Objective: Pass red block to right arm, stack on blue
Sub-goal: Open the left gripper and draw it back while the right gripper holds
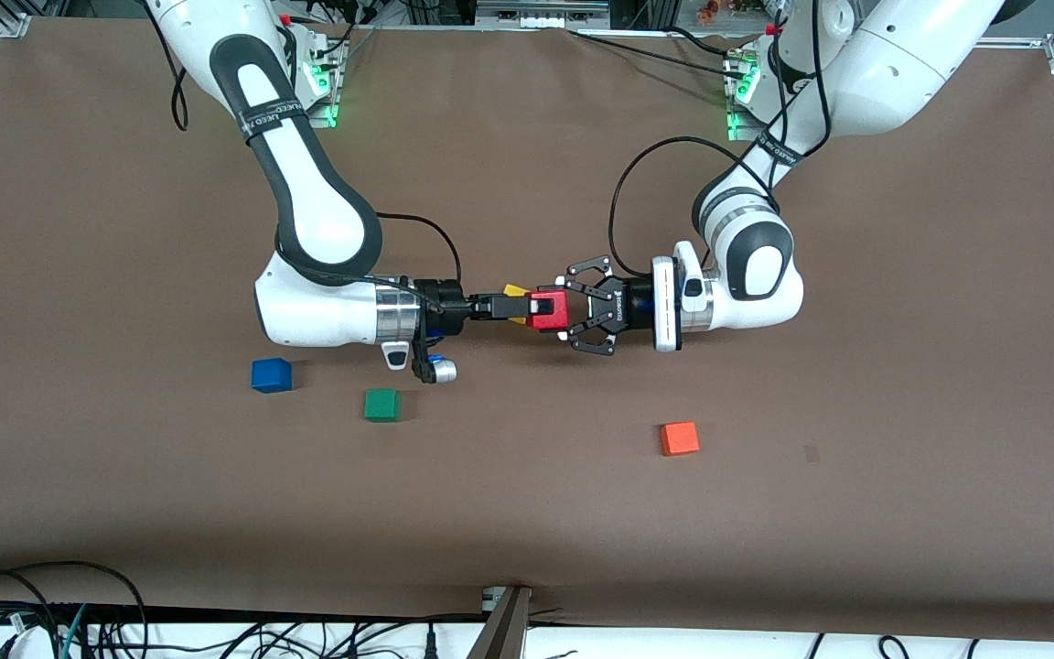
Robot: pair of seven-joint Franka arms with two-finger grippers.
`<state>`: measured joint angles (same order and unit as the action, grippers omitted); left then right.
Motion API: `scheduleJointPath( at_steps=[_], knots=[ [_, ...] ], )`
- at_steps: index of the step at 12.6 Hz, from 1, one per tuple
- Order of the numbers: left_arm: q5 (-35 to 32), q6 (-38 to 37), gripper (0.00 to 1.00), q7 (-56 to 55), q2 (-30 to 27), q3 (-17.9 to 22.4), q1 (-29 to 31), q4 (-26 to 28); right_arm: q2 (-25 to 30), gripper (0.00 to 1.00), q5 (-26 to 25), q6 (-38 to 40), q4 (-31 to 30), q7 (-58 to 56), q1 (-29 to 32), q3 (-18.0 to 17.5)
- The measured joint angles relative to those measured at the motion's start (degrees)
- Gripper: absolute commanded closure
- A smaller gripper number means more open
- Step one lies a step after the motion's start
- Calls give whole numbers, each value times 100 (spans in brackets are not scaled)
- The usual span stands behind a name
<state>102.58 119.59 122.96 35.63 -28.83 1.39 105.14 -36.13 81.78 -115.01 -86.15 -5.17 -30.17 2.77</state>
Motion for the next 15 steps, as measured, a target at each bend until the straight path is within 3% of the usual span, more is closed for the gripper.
scheduleJointPath(
  at_steps=[7,11,15],
  knots=[
    [-1223,-147,0,-819,-179,0,262,-106,-8,93,-15,0,-20,-15,-20,23],
    [-3284,-882,0,-2903,-595,13,797,-479,88,96,-235,25,-14,-64,-4,271],
    [-5647,-2442,0,-4978,-754,27,1374,-1467,249,98,-826,582,-10,-128,10,836]
  ],
)
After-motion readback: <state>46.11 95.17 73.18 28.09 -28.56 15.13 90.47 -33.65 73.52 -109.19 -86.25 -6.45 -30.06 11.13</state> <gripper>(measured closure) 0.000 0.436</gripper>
